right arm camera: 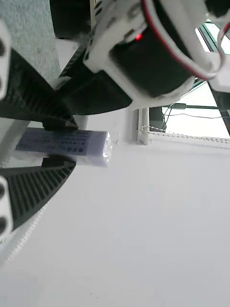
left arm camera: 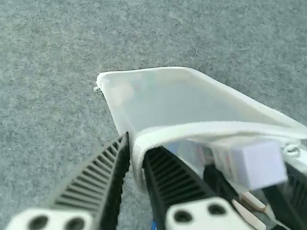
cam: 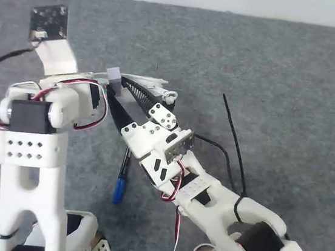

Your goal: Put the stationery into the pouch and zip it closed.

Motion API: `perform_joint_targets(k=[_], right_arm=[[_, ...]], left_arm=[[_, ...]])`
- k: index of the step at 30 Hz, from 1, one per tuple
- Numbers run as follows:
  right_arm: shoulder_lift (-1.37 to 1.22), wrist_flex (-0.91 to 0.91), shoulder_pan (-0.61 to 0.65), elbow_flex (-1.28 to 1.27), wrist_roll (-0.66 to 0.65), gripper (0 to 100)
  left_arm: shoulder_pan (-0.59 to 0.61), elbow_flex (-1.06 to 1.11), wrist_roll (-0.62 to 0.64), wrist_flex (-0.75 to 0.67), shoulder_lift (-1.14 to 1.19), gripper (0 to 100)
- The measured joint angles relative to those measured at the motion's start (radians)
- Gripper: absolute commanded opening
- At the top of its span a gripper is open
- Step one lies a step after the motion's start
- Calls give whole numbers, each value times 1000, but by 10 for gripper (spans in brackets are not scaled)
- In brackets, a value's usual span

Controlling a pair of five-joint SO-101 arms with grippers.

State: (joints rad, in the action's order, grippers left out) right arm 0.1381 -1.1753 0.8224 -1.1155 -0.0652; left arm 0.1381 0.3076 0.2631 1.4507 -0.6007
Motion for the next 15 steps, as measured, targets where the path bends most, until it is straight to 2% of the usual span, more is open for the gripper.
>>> perform_joint_targets(k=[5,15], right_arm=[[-2,-6,3,-6,-48,176],[17,-11,20,-64,-52,177]], left_arm=[[2,0,0,0,0,10],[0,0,0,0,0,10]])
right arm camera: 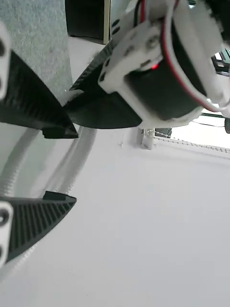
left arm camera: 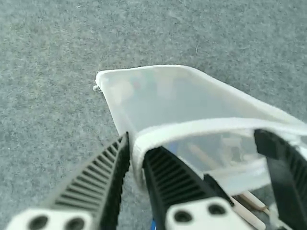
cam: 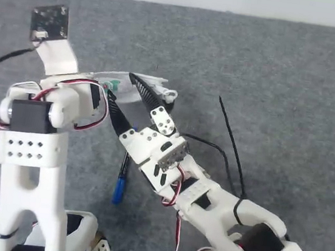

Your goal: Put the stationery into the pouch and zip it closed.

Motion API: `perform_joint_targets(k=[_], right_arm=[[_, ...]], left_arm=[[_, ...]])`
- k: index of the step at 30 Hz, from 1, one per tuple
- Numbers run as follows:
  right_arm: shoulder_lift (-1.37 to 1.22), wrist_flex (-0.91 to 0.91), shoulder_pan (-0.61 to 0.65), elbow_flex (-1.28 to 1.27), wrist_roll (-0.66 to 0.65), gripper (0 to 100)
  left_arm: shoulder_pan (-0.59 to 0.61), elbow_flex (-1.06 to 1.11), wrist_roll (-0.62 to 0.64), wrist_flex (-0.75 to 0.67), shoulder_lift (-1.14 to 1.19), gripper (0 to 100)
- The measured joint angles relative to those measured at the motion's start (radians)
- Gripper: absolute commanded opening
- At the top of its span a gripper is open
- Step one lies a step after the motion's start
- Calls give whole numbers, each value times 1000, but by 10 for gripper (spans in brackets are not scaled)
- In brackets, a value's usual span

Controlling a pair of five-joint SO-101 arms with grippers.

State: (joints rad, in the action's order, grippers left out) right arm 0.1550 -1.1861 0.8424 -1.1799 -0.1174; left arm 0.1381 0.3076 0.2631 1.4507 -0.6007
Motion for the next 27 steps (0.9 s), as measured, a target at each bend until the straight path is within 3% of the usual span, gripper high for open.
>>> perform_joint_targets(k=[6,18,27], right_arm=[[130,80,-2,-68,0,177],[489,703,-8,-74,0,177],[755,1129,-84,-74,0,177]], left_arm=[[2,0,0,0,0,10],[-3,0,0,0,0,10],[-6,0,0,0,0,10]])
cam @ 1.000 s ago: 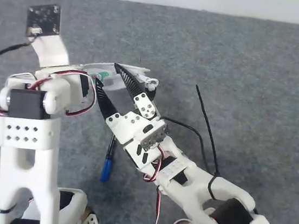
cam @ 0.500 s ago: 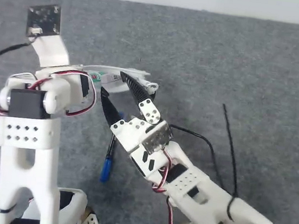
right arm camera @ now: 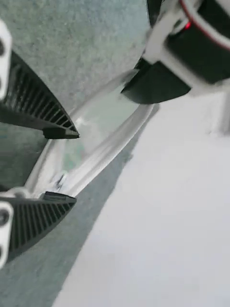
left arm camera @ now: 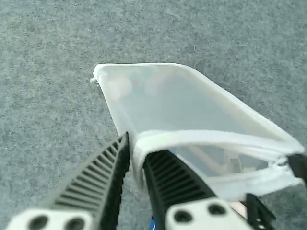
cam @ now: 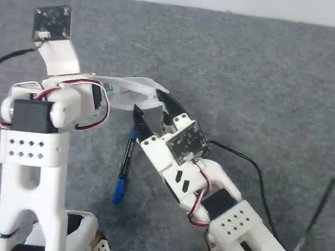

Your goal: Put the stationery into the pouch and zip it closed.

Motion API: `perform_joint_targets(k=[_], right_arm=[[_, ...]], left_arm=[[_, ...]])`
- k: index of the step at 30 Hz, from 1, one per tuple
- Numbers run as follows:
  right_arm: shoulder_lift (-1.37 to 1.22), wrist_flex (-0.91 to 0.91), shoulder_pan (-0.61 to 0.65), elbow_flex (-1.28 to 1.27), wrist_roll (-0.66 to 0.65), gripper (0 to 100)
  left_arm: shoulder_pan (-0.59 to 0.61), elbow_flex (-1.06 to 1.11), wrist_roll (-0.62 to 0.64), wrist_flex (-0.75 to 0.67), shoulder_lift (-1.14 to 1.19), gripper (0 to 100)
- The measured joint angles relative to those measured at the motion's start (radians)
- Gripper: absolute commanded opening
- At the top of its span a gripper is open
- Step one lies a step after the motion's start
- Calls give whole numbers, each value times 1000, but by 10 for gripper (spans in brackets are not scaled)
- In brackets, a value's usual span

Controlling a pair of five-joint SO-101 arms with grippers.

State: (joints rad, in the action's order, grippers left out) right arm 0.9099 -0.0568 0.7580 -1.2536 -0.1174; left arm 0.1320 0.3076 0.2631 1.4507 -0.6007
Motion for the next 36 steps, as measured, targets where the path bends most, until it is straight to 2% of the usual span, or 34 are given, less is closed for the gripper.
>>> perform_joint_targets(k=[8,12,24,36], right_arm=[[97,419,-17,35,-2,177],[97,546,-20,58,-2,176],[66,615,-46,64,-2,176],[-460,615,-48,276,-2,176]], left_arm=[[89,2,0,-6,2,10],[100,2,2,-9,2,10],[198,2,14,-9,2,10],[229,2,14,-9,2,10]])
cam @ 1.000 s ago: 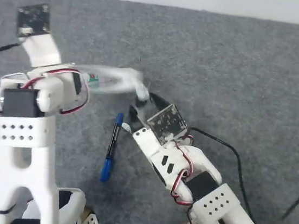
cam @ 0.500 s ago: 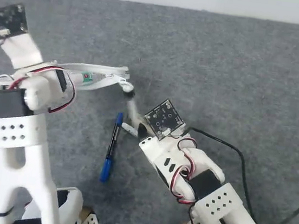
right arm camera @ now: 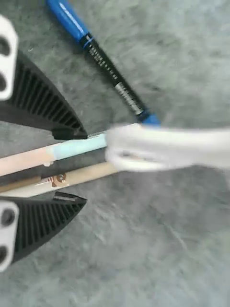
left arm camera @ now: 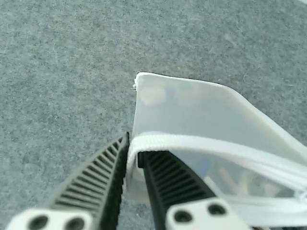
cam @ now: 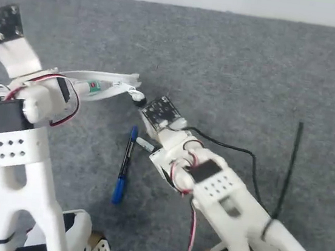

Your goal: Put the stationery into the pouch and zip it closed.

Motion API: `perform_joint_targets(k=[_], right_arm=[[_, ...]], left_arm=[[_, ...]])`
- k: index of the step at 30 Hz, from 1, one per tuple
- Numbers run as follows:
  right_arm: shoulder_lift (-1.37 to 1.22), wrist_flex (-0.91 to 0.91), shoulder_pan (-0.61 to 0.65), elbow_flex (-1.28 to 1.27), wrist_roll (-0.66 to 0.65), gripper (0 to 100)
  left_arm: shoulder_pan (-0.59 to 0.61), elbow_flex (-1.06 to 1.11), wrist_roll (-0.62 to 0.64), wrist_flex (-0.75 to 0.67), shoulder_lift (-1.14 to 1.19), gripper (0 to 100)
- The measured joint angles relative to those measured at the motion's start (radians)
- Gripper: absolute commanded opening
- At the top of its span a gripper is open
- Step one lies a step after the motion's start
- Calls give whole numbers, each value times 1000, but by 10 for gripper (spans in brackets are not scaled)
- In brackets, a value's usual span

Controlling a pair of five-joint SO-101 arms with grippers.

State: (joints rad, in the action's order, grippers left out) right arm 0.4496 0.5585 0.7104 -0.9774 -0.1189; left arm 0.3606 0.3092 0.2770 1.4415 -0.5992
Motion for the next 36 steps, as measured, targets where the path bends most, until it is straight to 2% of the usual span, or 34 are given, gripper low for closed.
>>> perform_joint_targets(k=[13,19,26,36], right_arm=[[-336,0,31,146,0,174],[-387,0,31,186,0,0],[-407,0,29,186,-84,6],[-405,118,29,207,-92,6]], left_arm=[[32,0,0,0,0,10],[35,0,0,-6,0,10],[35,0,0,-6,0,10],[35,0,0,-6,0,10]])
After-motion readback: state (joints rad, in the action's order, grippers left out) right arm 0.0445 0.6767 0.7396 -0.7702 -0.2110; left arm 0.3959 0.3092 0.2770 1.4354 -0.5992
